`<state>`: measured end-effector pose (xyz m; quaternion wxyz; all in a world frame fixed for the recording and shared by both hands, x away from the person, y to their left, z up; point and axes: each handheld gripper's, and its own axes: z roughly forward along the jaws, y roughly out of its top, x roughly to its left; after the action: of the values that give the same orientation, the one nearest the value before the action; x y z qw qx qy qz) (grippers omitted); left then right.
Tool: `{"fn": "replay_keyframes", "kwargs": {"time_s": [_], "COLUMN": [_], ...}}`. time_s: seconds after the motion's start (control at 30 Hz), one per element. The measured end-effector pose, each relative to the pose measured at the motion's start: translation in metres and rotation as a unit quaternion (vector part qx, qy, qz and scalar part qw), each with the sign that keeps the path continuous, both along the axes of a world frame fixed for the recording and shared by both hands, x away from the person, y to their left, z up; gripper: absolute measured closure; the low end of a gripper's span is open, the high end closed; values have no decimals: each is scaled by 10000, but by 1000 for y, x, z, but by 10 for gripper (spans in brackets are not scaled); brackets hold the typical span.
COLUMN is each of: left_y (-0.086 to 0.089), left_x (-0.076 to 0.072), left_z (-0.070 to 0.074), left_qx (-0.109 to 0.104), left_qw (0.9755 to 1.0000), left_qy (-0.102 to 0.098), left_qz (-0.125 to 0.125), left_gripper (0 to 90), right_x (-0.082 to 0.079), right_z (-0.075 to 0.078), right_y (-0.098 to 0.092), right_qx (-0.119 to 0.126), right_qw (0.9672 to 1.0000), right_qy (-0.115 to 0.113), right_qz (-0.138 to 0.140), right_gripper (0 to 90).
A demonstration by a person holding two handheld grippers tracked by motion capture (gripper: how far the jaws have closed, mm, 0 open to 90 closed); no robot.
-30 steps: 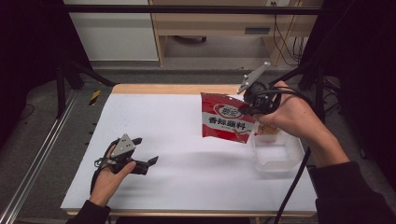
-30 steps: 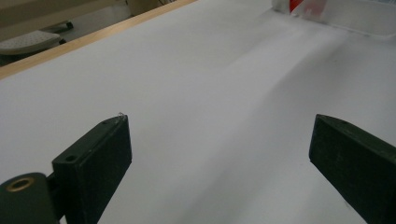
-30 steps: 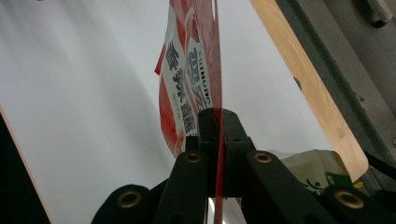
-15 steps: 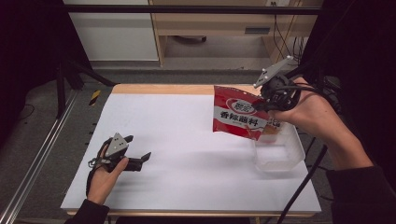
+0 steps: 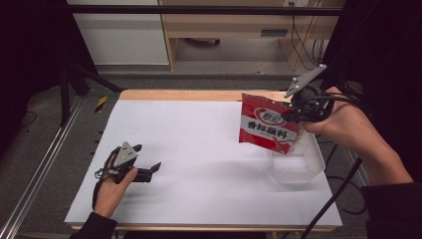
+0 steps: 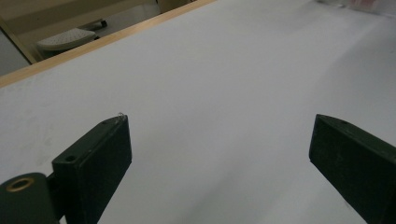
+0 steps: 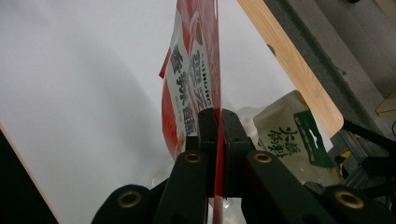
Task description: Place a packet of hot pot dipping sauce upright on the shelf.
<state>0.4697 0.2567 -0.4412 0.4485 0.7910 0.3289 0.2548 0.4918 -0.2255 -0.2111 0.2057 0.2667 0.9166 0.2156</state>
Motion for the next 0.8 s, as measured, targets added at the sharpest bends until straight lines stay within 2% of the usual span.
{"fn": "replay_keyframes", "kwargs": {"time_s": [0.43, 0.8], "left_y": [2, 2], "left_x": [1, 1], "left_z": [0, 0], "left_qx": [-26, -27], "left_qw": [10000, 10000], "left_qy": [48, 43], "left_qz": [-7, 7], "left_gripper": [51, 51], "right_x": [-14, -24], "right_z": [-10, -24], "right_y": [-40, -77], "right_qx": [92, 130], "right_qw": [9994, 9980], "right_qy": [21, 144], "right_qz": [-341, -608], "right_gripper": [900, 900]}}
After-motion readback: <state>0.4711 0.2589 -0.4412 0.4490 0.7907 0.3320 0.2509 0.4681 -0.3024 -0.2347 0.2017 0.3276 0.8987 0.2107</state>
